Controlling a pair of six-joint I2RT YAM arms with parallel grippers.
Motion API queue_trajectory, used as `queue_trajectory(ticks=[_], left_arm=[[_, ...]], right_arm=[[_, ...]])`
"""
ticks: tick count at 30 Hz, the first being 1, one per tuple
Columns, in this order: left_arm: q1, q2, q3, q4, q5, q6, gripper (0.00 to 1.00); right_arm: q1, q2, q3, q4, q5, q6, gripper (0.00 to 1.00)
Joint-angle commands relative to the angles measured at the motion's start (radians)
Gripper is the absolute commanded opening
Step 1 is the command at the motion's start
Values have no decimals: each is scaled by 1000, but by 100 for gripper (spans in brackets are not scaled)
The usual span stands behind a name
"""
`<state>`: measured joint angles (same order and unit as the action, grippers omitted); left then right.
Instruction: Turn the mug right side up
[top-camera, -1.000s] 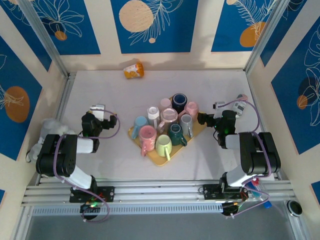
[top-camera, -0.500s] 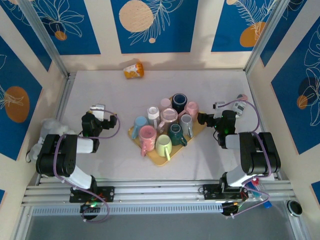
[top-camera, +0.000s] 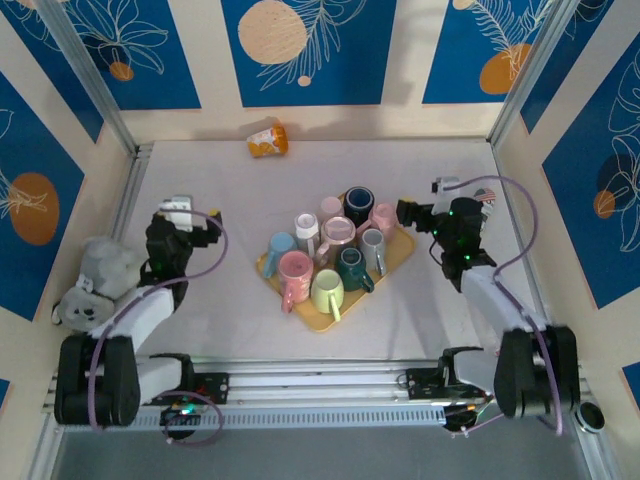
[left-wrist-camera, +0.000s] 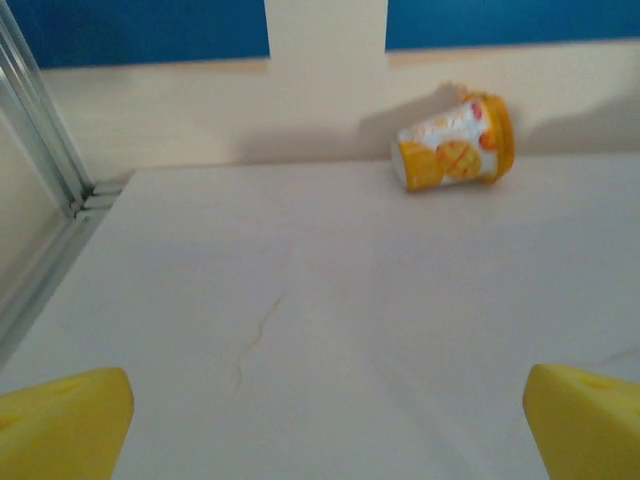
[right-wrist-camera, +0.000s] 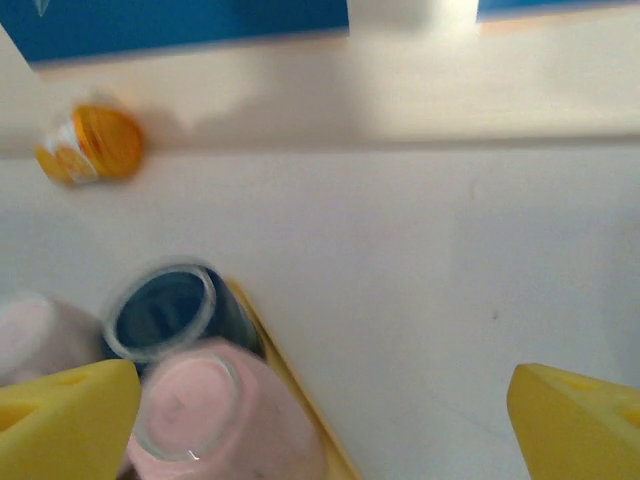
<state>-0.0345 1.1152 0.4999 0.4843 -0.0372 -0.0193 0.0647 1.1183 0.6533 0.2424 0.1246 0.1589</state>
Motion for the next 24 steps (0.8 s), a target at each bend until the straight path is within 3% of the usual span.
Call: queue_trajectory(ticks=[1,7,9,17,21,24], left_arm=[[-11,-73,175,-356,50,-65,100],[-28,-51,430,-813,402,-106,100],[-50,-47,463,-909,469,-109,100],[-207,-71,493,-1129,556,-110,100],[-302,-5,559,-1289,546,-119,100],[-333,-1,561,-1305,567,-175,99]], right_arm=[[10,-99,124,-406,23,120,93],[69,-234,266,-793,-82,246,78],[114,-263,303,-911,-109,276,74],[363,-298,369,-1224,-77,465,60],[510,-251,364,-1265,-83,537,49],[653,-189,376,-1291,-19,586,46]])
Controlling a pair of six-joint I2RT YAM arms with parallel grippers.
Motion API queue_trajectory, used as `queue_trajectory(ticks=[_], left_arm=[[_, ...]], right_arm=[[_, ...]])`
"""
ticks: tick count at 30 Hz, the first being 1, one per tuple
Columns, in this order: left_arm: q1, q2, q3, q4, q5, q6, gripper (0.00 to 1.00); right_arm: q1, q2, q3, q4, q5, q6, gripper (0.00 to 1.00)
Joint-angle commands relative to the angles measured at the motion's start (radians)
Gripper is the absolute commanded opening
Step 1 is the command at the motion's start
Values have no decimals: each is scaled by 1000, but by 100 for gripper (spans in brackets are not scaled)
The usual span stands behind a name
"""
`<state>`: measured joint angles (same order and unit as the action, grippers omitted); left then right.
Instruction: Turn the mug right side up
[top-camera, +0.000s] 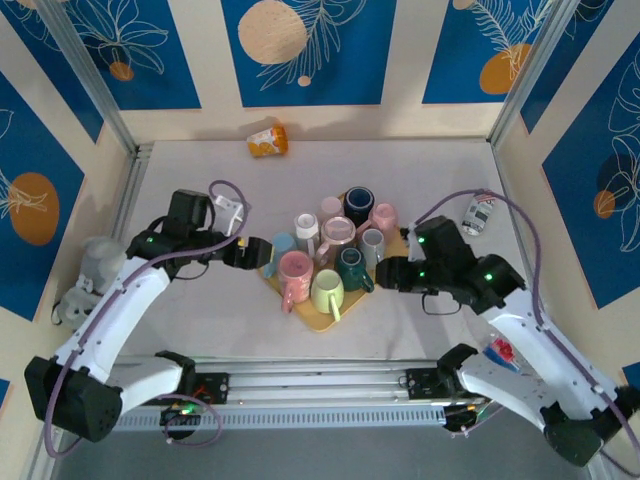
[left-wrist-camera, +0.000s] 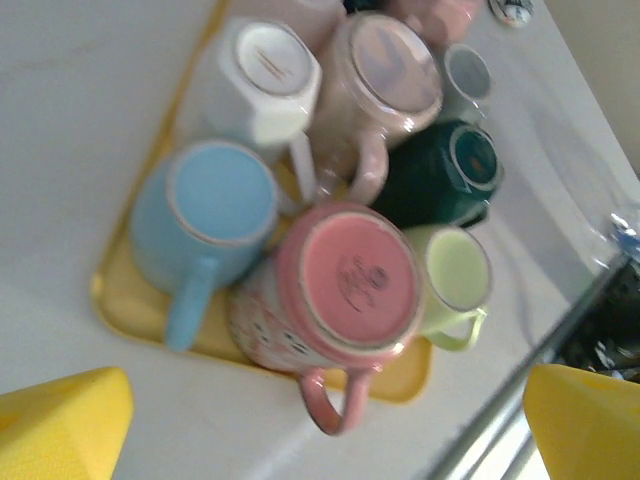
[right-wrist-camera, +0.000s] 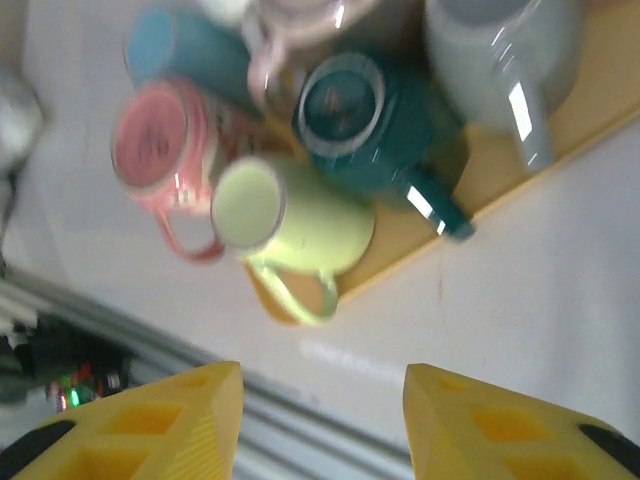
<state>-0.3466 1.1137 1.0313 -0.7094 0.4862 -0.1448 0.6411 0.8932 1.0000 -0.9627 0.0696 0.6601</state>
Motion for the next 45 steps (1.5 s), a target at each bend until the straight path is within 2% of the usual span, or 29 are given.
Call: queue_trajectory(ticks=[1,6,9,11,14,19,22,30,45], left_arm=[[-23,-6,27,-107,52,-73,98],[-23,17,12,-94,114,-208,89],[-23,43,-11,-68,149,-279,83],[-23,49,-27,-48,157,-304,82],[-23,38,-49,-29,144,-320,83],[-23,26,-71,-9,137,-346,82],[-23,22,-79,-13,93,-360,81],[-22,14,-115,27,93,-378,81],[-22,11,-140,74,90,-396,80]], right_arm=[[118,65,39,-91,61,99,45],[255,210,59,-29,78,153,44],[296,285,63,35,78,189,44],[307,325,55,95,41,195,45],[329,389,77,106,60,238,44],[368,469,97,96,115,302,38],[392,505,97,106,162,304,36],[422,568,83,159,265,308,35],[408,639,74,167,271,271,34]])
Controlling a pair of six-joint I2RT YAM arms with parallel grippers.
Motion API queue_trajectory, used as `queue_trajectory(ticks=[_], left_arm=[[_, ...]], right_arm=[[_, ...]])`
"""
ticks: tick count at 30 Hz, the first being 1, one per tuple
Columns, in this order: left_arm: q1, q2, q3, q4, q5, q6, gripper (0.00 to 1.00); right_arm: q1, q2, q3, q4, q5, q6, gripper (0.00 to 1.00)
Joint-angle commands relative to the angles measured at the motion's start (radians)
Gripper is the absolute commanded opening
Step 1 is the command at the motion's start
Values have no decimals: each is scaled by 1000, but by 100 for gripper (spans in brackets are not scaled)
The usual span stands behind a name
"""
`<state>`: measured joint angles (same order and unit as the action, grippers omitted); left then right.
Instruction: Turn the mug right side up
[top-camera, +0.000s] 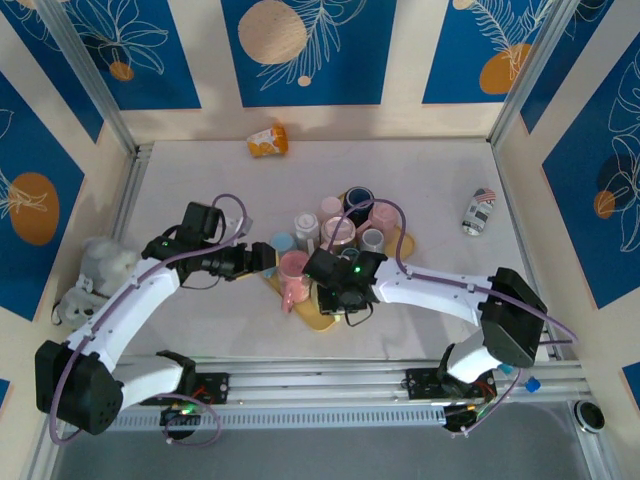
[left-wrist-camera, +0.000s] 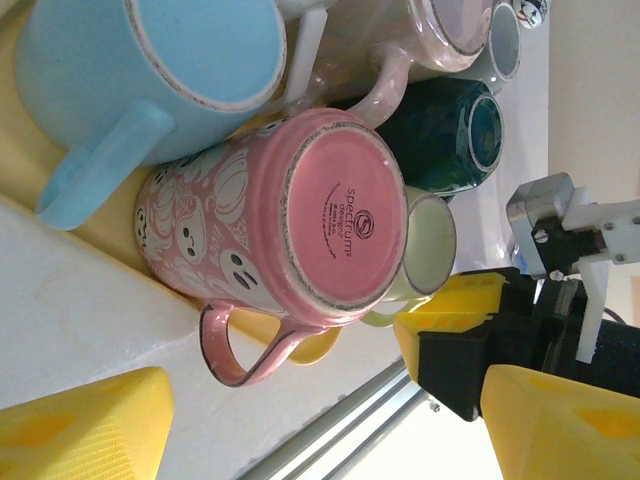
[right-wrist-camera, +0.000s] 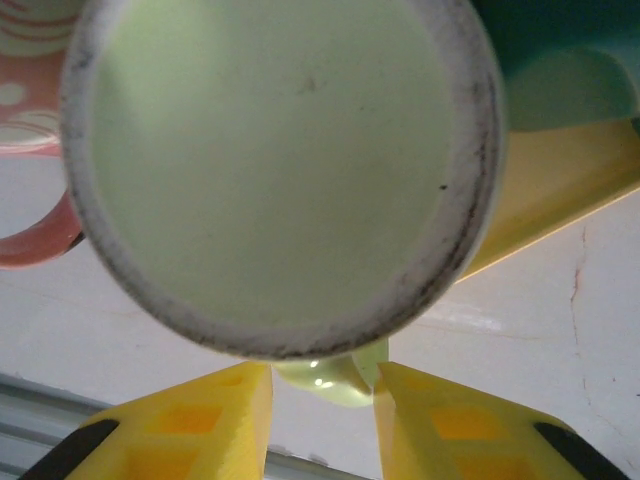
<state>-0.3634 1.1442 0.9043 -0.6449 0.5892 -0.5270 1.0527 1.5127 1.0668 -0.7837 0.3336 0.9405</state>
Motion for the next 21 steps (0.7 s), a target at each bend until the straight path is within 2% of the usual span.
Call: queue_trajectory(ticks=[1,14,19,21], left_arm=[[-5,-20,-15,11,-15,-17,80],[-5,-35,-42,30,-16,-34,80],[-5,-39,-47,33,-16,-32,81],[-5,-40,-47,31,-17,-32,80]], right_arm=[[-5,28,10,-13,6,-15,34],[-6,84,36,-20,2,-50,33],[-2,86,44,-26,4,-52,30],[-1,78,42,-28,8,-52,25]])
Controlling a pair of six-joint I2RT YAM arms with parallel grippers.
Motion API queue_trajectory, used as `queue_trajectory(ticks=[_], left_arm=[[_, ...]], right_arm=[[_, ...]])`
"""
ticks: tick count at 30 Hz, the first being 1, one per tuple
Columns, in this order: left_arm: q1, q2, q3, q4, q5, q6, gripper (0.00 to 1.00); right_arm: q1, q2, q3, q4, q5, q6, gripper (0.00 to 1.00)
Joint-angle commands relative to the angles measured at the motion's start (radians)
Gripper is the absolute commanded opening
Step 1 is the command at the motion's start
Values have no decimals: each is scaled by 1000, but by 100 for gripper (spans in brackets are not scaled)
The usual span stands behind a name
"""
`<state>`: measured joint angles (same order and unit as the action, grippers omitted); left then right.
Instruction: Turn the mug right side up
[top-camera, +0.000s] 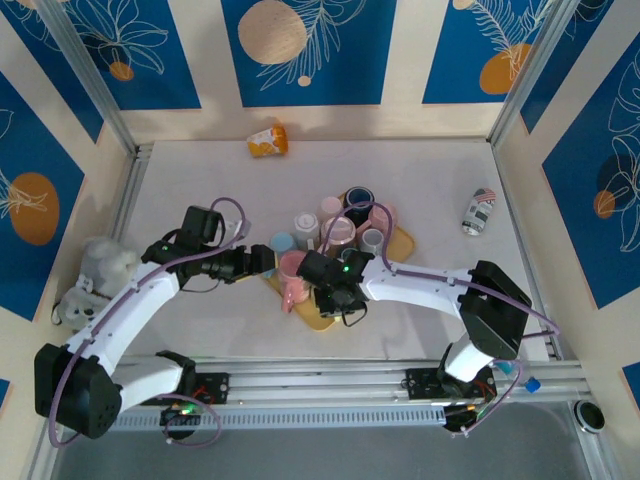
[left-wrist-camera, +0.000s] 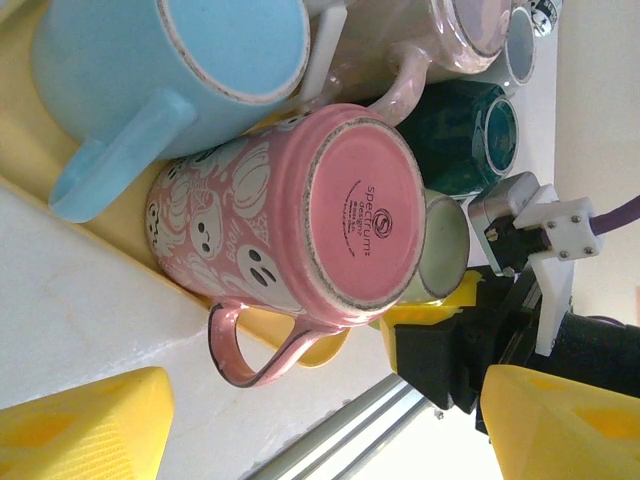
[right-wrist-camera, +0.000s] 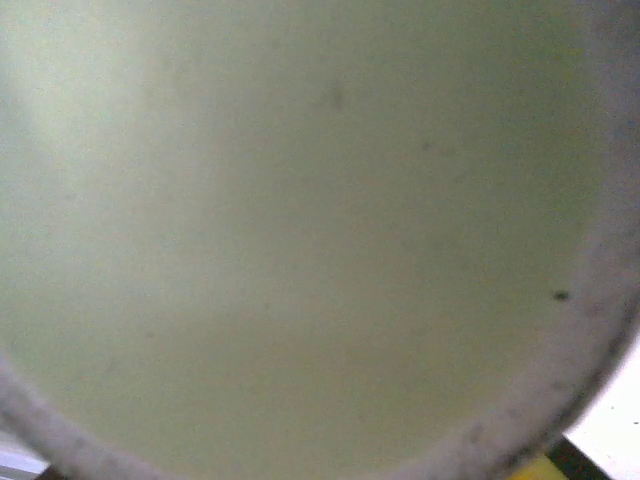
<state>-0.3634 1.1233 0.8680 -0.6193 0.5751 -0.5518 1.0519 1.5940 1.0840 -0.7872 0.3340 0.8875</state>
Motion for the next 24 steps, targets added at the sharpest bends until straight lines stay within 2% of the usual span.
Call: queue_trajectory(ticks=[1,3,6,17,20,24], left_arm=[[-5,-18,-11,4,-3,-6,80],[-5,-19,-9,0,-3,-4,79],[-5,-21,-4,-7,-7,-2,79],[-5,-25,15,-4,-11,-10,79],[-5,-27,34,-5,-18,-6,72],[-5,-49,64,-1,-24,-11,72]], right_arm=[[0,-7,25,-26,11,0,22],[3,-22,27,-33,23,0,16],[5,-43,25,-39,27,5,12],[6,-151,41,-62,26,-18,6],[3,-189,60,-91,15,-32,4],[-2,-267,86,-128,-29,-61,0]])
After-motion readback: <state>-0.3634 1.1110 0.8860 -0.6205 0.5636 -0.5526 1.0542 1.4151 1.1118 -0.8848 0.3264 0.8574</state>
